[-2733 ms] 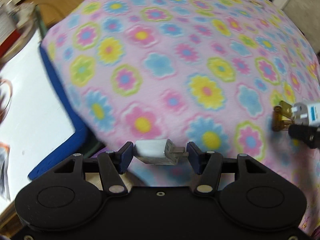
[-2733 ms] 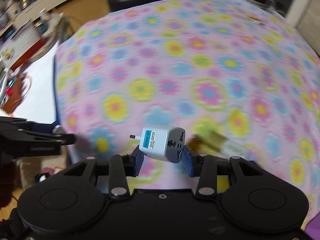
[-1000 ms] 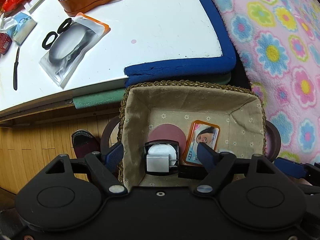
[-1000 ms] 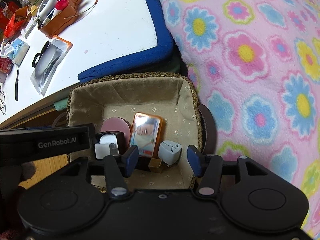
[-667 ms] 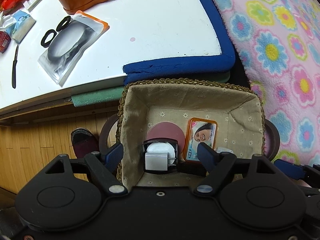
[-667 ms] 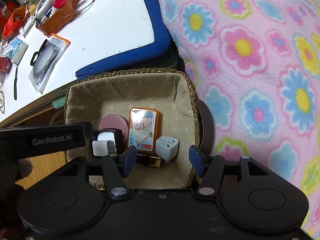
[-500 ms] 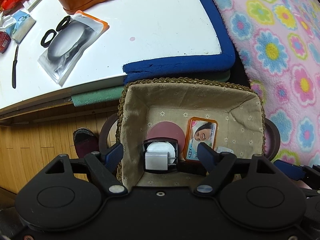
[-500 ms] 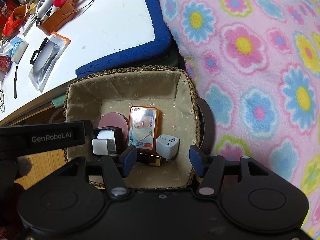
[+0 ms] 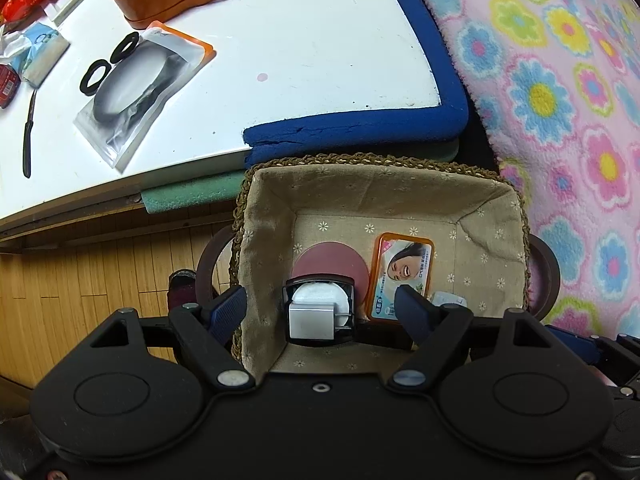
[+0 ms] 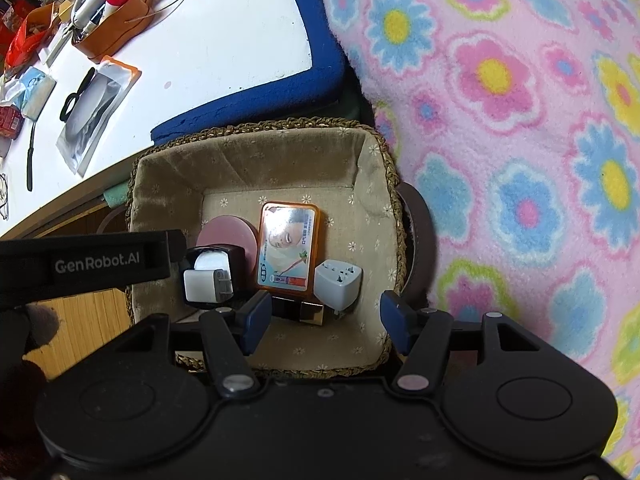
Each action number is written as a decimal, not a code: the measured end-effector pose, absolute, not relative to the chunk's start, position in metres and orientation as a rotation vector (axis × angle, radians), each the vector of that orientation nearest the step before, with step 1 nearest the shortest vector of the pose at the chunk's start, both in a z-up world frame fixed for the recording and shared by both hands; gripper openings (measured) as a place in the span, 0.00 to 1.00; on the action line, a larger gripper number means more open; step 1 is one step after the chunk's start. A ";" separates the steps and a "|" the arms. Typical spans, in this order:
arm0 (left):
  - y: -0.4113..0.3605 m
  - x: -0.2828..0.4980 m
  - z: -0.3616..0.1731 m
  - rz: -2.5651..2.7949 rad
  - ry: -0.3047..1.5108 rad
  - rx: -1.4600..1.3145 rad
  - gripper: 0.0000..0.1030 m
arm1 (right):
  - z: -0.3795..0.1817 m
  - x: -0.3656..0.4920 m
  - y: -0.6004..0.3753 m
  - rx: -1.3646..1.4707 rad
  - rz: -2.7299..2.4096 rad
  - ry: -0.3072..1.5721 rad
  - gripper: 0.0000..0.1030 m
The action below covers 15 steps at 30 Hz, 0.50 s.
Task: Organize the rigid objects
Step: 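Open the right gripper to release the adapter, then open the left to release the charger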
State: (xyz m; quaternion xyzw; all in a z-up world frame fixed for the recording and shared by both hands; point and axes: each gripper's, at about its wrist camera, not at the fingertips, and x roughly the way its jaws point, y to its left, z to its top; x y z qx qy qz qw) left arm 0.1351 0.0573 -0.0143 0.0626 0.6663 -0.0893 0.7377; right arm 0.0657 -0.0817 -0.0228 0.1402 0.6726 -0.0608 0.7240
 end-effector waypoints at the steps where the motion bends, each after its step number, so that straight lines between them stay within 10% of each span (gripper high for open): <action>1: 0.056 0.135 -0.014 -0.197 1.462 0.140 0.75 | -0.023 0.065 -0.082 0.310 -0.135 1.484 0.58; 15: 0.054 0.134 -0.015 -0.189 1.455 0.159 0.75 | -0.021 0.064 -0.084 0.316 -0.133 1.482 0.58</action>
